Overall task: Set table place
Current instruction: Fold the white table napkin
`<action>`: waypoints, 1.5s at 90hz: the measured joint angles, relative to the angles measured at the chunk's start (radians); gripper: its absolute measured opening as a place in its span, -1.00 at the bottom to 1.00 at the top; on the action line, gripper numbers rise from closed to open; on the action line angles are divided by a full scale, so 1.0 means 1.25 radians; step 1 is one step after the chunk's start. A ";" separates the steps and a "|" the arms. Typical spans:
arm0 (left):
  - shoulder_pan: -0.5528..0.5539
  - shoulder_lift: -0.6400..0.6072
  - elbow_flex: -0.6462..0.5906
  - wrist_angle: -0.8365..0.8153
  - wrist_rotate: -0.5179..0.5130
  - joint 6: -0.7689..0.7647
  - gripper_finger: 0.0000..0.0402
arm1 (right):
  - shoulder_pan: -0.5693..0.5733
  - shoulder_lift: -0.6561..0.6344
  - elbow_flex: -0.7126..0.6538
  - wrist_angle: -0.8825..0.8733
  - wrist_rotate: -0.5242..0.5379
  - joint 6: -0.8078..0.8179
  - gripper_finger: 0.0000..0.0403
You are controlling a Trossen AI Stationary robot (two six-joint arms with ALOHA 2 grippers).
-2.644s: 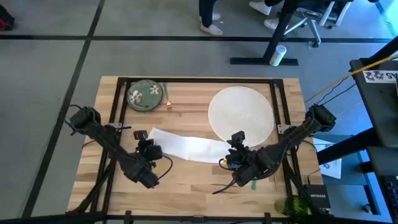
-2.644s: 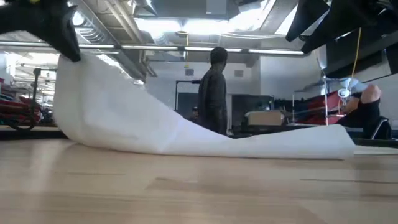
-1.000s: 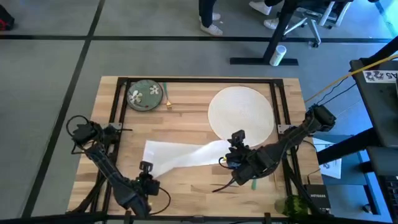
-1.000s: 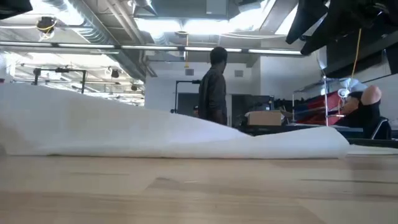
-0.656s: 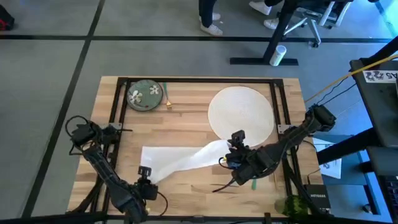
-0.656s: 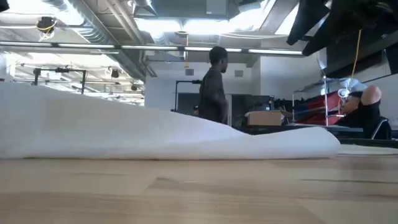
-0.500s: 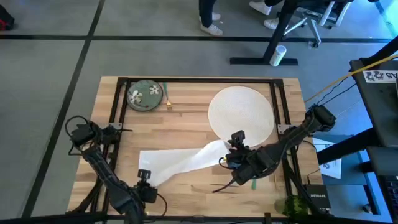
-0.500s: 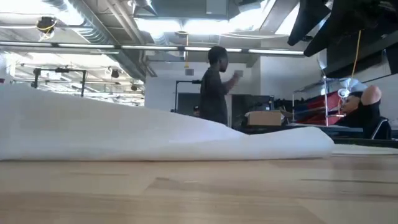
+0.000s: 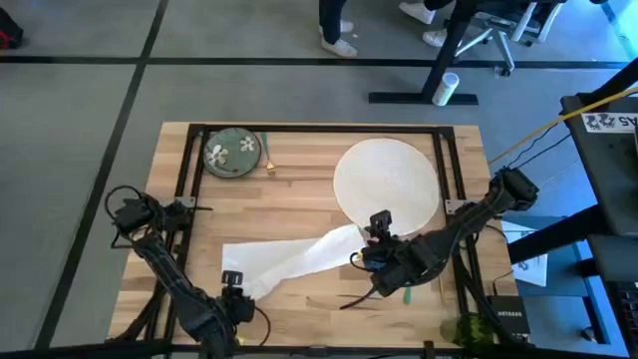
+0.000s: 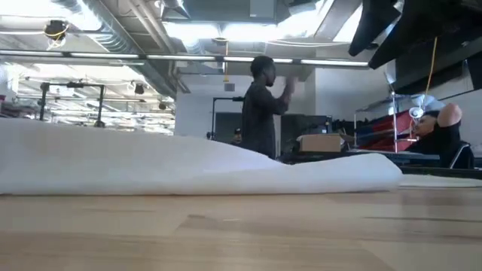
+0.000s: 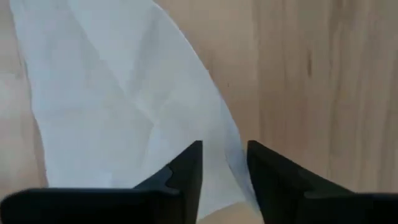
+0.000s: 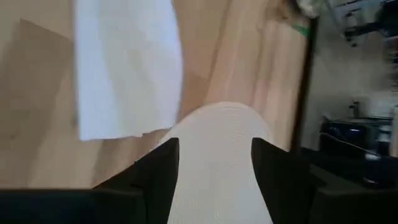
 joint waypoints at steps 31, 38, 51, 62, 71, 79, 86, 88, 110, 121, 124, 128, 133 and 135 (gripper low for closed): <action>0.001 0.000 0.000 0.004 -0.001 -0.022 -0.30 | -0.063 0.066 0.000 0.074 -0.180 -0.102 -0.08; 0.001 0.000 0.000 0.003 -0.001 -0.021 -0.30 | -0.101 0.094 0.000 0.103 -0.227 -0.144 -0.08; 0.002 0.000 0.000 0.001 -0.001 -0.020 -0.30 | -0.180 0.128 0.000 0.209 -0.299 -0.270 -0.08; 0.002 0.000 0.000 0.001 -0.001 -0.020 -0.30 | -0.258 0.140 0.000 0.253 -0.358 -0.333 -0.08; 0.001 0.000 0.000 0.001 -0.001 -0.018 -0.30 | -0.321 0.151 0.000 0.274 -0.423 -0.371 -0.08; 0.001 0.000 0.000 0.000 -0.001 -0.019 -0.30 | -0.368 0.167 0.000 0.301 -0.498 -0.394 -0.08; 0.001 0.000 0.000 0.001 -0.001 -0.020 -0.30 | -0.402 0.189 0.000 0.314 -0.568 -0.415 -0.08; 0.001 0.000 0.000 0.001 -0.001 -0.020 -0.30 | -0.410 0.196 0.000 0.317 -0.588 -0.421 -0.08; 0.001 0.000 0.000 0.001 -0.002 -0.025 -0.30 | -0.442 0.244 0.000 0.332 -0.701 -0.456 -0.11; 0.001 0.000 0.000 0.002 -0.002 -0.027 -0.30 | -0.442 0.244 0.000 0.347 -0.694 -0.456 -0.29; 0.001 0.000 0.000 0.002 -0.002 -0.027 -0.30 | -0.442 0.244 0.000 0.348 -0.688 -0.456 -0.36; 0.001 0.000 0.000 0.003 -0.002 -0.029 -0.30 | -0.442 0.244 0.000 0.349 -0.673 -0.456 -0.46; 0.001 0.000 0.000 0.003 -0.002 -0.030 -0.30 | -0.442 0.244 0.000 0.352 -0.648 -0.456 -0.57; 0.001 0.000 0.000 0.003 -0.002 -0.030 -0.30 | -0.442 0.244 0.000 0.352 -0.640 -0.456 -0.61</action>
